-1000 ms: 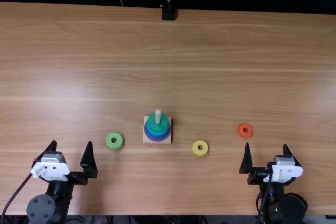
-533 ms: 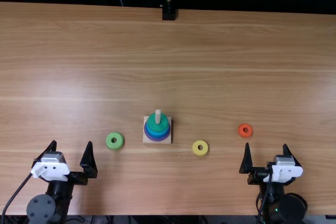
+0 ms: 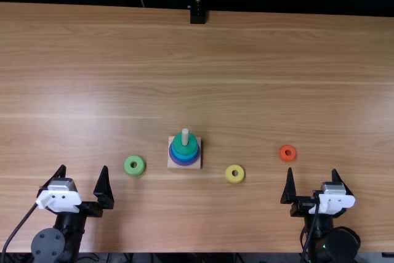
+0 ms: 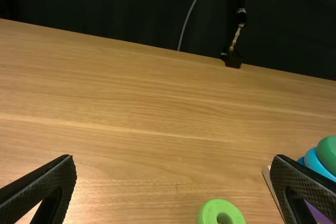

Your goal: Build the Hanoi tower: stack the rings onto the peg from bottom to top in this color order: purple, dark blue, light blue, dark green, light green, yellow, orange.

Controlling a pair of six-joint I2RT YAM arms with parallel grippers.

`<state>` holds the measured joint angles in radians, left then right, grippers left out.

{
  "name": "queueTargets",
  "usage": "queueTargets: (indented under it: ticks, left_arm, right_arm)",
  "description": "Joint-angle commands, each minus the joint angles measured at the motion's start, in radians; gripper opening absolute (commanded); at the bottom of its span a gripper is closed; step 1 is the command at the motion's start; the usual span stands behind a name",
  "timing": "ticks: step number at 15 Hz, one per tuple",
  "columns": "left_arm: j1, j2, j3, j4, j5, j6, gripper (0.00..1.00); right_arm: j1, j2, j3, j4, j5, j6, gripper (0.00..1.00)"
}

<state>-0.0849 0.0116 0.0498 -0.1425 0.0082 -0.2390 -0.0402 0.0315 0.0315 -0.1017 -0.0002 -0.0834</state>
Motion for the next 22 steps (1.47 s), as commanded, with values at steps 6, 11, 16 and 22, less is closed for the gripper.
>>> queueTargets:
  ticks: [6,11,16,22]
  left_arm:
    - [0.008,-0.002,0.087,-0.029,0.073,0.011,1.0]
    - [0.007,0.125,0.219,-0.045,0.049,0.359,1.0]
    - [-0.01,0.45,0.424,-0.042,0.041,0.368,1.0]
    - [-0.095,0.82,0.538,-0.031,0.064,0.355,1.0]
  right_arm:
    - [-0.013,-0.016,-0.016,-0.026,0.009,-0.001,1.0]
    - [-0.013,-0.015,-0.016,-0.026,0.011,-0.001,1.0]
    - [-0.013,-0.016,-0.016,-0.028,0.011,-0.001,1.0]
    - [-0.013,-0.016,-0.016,-0.026,0.009,-0.001,1.0]
